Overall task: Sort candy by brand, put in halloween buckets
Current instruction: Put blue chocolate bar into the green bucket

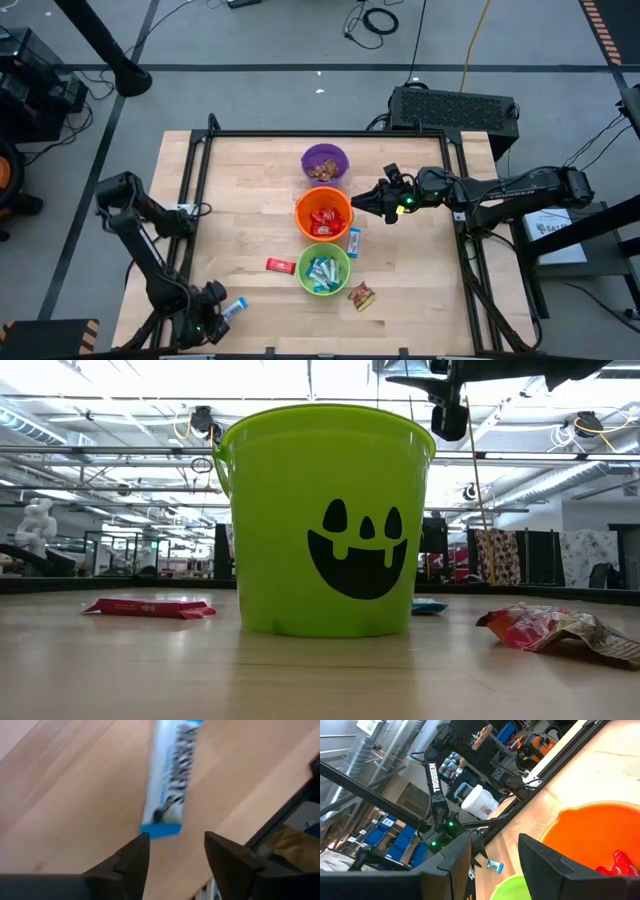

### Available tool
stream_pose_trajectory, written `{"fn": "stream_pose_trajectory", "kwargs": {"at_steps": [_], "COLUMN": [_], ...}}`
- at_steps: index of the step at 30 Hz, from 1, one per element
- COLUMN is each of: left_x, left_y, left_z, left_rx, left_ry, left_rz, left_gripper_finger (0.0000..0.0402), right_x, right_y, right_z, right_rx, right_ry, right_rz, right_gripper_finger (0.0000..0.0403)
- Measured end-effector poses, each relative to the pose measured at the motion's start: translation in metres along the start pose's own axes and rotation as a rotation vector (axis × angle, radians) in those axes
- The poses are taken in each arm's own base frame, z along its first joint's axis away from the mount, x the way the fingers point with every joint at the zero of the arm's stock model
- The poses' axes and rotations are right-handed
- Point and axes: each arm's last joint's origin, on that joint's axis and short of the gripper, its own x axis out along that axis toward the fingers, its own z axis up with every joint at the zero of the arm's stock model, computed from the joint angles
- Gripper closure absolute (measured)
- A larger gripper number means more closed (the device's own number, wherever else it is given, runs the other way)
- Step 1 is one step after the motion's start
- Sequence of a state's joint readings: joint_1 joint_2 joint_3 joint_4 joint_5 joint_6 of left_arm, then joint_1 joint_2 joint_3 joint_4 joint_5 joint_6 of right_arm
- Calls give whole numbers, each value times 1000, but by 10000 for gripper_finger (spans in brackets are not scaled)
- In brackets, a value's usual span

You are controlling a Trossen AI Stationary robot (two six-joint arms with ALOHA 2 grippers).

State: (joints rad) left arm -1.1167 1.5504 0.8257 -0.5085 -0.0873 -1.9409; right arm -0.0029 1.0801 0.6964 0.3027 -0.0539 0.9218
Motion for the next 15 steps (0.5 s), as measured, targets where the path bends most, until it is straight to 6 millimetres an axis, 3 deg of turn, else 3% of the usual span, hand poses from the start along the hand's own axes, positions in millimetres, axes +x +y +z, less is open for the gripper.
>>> {"fn": "stream_pose_trajectory", "kwargs": {"at_steps": [6,15], "left_x": [21,24], "left_y": [2,5], "left_z": [-5,-5], "left_rx": [106,88], "left_ry": [-6,-14], "left_rz": [53,90], "left_gripper_finger": [196,254], "right_x": [0,0], "right_y": [2,5], "right_z": [-2,-7], "right_rx": [5,0], "right_ry": [30,50], "right_rz": [23,36], "right_gripper_finger": [248,248]}}
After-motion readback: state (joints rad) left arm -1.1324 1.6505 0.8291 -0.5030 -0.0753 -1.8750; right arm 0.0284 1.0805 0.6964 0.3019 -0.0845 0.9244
